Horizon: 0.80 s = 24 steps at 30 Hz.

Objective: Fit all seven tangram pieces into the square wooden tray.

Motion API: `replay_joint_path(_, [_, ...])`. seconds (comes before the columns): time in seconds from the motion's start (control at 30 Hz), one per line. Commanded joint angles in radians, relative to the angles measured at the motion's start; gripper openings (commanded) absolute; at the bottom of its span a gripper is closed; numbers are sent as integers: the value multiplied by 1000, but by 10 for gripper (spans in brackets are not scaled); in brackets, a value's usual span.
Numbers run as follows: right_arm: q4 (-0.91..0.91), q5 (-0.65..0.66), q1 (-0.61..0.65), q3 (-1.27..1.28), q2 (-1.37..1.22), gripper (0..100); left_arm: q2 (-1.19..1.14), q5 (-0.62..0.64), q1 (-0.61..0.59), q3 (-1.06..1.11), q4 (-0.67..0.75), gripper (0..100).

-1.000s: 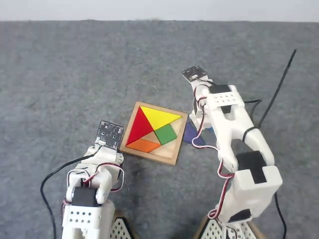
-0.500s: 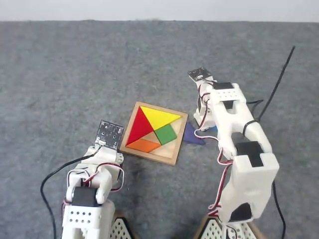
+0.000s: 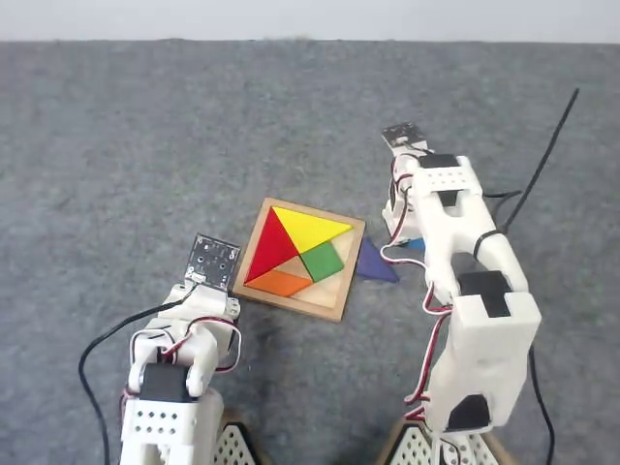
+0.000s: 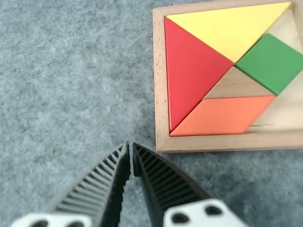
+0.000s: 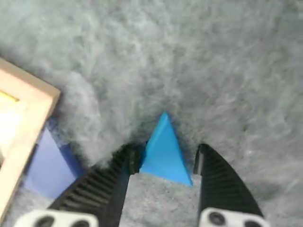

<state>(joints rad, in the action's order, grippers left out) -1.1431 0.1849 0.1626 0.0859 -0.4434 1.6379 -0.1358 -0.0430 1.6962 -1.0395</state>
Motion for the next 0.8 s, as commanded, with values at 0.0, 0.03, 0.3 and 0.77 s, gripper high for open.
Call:
replay_joint_path(0.0, [-2,-17,-7,-32,-2,121,12,8,-3,-7,-5,13])
replay_joint_path(0.03, [-2,-17,-2,-34,4,120,12,8,-3,-7,-5,13])
replay_joint_path(0.3, [-8,-14,1,35,114,120,12,8,-3,-7,-5,13])
replay_joint_path(0.77, [-107,72,7,49,122,248,12,8,-3,-7,-5,13])
